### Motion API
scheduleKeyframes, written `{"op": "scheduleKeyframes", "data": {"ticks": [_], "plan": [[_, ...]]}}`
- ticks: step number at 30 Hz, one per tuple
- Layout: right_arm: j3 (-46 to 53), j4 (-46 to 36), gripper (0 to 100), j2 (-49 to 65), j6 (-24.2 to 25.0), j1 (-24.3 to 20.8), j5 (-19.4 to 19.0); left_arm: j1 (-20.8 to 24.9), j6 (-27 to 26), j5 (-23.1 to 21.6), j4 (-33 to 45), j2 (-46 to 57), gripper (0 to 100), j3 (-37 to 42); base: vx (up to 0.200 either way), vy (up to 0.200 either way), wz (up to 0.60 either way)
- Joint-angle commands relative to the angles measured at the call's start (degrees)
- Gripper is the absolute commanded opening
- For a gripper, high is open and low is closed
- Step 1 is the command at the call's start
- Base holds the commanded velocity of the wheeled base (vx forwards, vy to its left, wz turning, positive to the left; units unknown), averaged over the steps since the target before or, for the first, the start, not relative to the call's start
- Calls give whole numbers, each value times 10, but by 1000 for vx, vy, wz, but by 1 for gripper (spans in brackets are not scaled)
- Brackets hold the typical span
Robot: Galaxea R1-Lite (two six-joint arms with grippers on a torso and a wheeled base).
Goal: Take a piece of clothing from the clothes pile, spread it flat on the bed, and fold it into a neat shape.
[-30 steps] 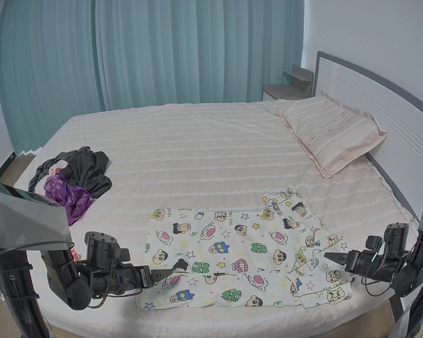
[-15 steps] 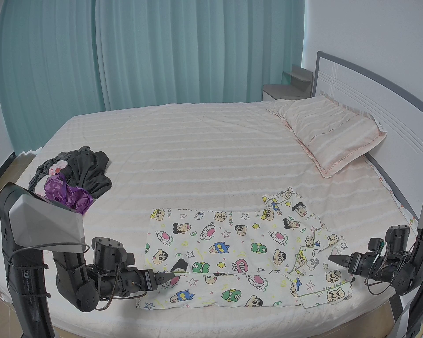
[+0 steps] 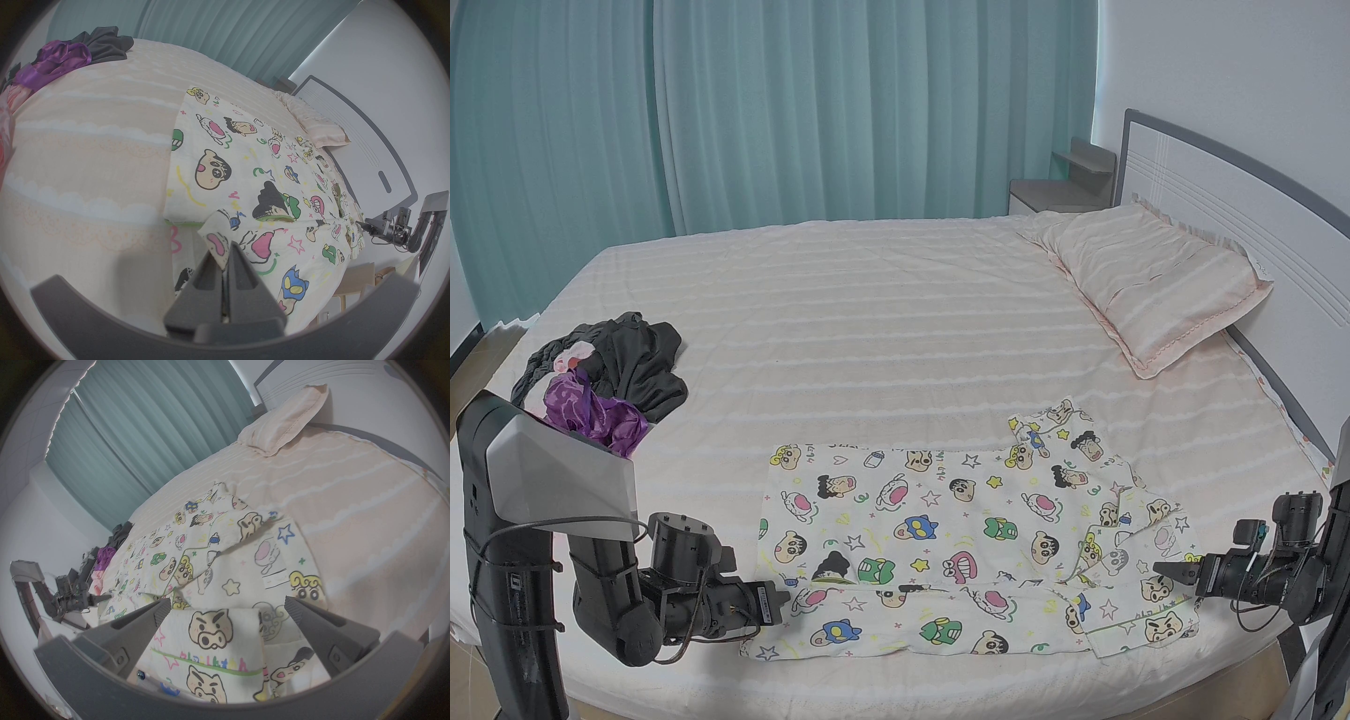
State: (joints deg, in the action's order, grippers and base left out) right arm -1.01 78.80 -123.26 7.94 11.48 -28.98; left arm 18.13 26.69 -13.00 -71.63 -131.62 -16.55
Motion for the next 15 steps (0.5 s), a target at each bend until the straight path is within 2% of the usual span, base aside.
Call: {"op": "scheduleKeyframes", "data": {"ticks": [1,7,14,15], "plan": [[10,0,100,-30,-7,8,-20,0,0,1,0,1,0,4,0,0,0],[10,0,100,-52,-33,7,-54,0,0,2,0,1,0,4,0,0,0],[5,2,100,-88,-38,7,-58,0,0,2,0,2,0,5,0,0,0],[5,5,0,-88,-37,8,-60,0,0,2,0,3,0,6,0,0,0]]}}
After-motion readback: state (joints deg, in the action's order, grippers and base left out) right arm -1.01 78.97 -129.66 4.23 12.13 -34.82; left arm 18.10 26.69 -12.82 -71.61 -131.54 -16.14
